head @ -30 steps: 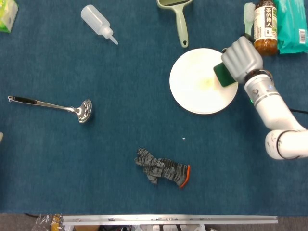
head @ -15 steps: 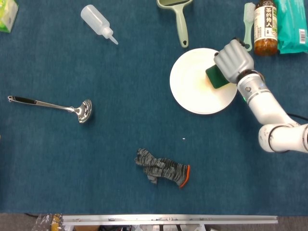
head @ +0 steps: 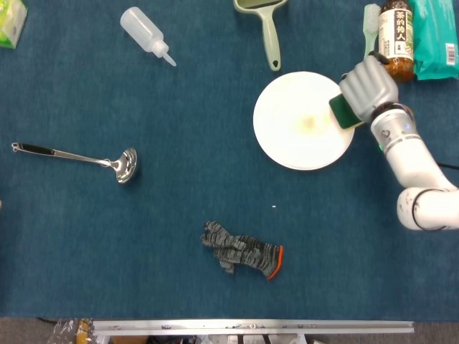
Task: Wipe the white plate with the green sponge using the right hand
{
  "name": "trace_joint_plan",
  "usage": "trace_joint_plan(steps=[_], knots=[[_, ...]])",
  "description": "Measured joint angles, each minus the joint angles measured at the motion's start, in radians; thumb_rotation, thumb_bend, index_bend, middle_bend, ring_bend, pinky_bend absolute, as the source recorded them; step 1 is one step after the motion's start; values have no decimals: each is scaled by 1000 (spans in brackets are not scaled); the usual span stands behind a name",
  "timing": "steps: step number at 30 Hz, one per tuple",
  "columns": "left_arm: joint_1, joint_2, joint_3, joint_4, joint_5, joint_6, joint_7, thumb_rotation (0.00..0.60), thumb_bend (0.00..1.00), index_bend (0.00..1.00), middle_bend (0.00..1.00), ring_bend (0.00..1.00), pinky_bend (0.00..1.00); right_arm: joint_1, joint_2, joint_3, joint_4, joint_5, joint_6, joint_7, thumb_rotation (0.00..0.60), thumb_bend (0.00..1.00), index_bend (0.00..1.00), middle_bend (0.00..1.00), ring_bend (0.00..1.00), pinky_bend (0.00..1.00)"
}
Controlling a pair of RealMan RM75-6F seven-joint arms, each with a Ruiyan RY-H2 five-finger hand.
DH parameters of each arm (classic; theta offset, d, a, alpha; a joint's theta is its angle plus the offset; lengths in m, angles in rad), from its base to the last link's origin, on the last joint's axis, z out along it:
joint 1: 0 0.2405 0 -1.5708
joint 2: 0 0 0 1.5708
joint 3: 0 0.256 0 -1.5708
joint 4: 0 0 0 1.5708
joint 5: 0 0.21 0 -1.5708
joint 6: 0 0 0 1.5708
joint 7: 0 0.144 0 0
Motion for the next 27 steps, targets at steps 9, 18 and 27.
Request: trace_joint_plan(steps=[9, 18, 27], knots=[[-2, 1, -1, -8, 5, 5, 9, 600, 182, 381, 304, 221, 358, -15, 61, 30, -119, -72, 58, 55, 600, 129, 344, 543, 500, 371], [-5, 8, -4, -19, 4, 4, 19, 600, 182, 381, 304, 221, 358, -103, 151, 19, -271, -251, 123, 179, 600, 129, 343, 543, 500, 371], [-13, 5, -4, -29, 8, 0, 38, 600, 182, 381, 304, 221, 358, -191, 248, -30, -425, -369, 210, 208, 600, 130, 344, 543, 500, 371]])
